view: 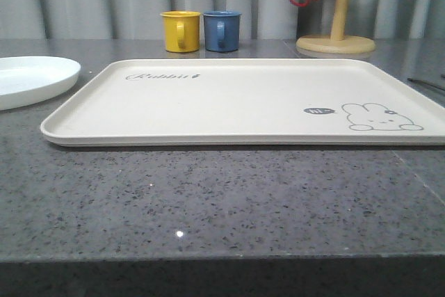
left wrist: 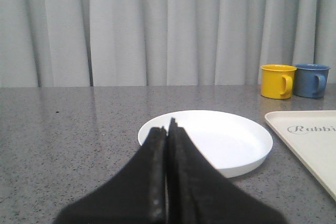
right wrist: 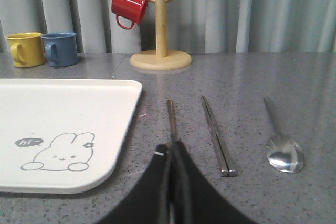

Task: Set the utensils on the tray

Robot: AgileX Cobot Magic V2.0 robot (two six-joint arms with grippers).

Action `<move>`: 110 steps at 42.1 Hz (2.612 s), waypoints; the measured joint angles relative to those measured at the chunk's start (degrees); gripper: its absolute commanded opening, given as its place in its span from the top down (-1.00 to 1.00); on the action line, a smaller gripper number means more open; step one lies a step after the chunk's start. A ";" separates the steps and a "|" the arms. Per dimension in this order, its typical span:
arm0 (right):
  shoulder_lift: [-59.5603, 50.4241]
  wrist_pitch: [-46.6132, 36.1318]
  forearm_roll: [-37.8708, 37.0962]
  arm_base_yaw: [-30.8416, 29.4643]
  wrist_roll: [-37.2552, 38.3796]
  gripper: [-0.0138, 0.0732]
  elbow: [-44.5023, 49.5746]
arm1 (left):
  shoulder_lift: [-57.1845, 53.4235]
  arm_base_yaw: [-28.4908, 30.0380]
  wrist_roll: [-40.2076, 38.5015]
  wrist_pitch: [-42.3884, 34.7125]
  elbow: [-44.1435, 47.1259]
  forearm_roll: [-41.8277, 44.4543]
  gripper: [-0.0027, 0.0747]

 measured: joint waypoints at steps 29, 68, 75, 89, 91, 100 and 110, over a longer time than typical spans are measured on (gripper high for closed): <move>0.00 0.00 0.00 0.00 0.00 0.95 0.00 | 0.00 0.00 0.00 0.00 0.00 0.00 0.98; 18.44 35.08 0.11 0.00 0.00 0.95 -37.78 | 18.19 0.00 0.00 29.49 -38.16 3.16 0.98; 23.42 36.80 0.11 0.00 0.00 0.95 -37.89 | 22.66 0.00 0.00 32.21 -38.28 0.84 0.98; 28.85 38.64 -0.10 0.00 0.00 0.14 -37.89 | 30.36 0.00 0.00 36.04 -38.28 0.21 0.37; 29.33 38.64 -0.23 0.00 0.00 -0.10 -37.89 | 31.53 0.00 0.00 36.25 -38.28 0.21 0.17; 31.03 38.64 -0.45 0.00 -0.10 -0.37 -37.89 | 36.72 0.00 0.00 36.64 -38.41 0.21 -0.27; 31.03 38.64 -0.45 0.00 -0.10 -0.37 -37.89 | 45.38 0.00 0.00 38.81 -41.91 0.21 -0.27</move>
